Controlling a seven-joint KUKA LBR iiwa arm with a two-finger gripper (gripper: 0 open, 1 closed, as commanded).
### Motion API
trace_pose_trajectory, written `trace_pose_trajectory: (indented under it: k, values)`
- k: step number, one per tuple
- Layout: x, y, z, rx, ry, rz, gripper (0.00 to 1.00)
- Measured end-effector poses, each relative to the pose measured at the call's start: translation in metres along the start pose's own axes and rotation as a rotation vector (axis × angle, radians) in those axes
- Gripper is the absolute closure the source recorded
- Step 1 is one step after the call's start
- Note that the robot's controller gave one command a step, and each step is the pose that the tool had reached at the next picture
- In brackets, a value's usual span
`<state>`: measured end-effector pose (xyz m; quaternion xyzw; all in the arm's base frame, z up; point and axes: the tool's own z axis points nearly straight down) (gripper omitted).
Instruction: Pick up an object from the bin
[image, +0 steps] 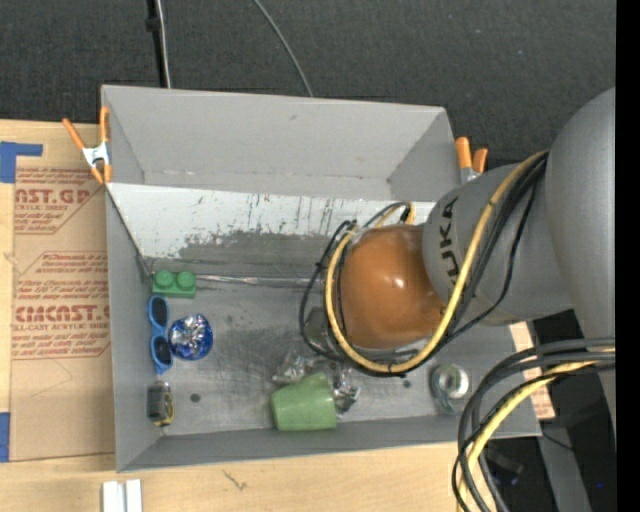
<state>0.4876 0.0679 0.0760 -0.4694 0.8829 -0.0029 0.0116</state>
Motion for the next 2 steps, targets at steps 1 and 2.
trace_pose_trajectory:
  k: [1,2]
  values:
    - [-0.003,-0.001,-0.017,-0.011,0.011,0.002,1.00]
    - [-0.006,-0.003,-0.103,-0.010,0.011,0.003,1.00]
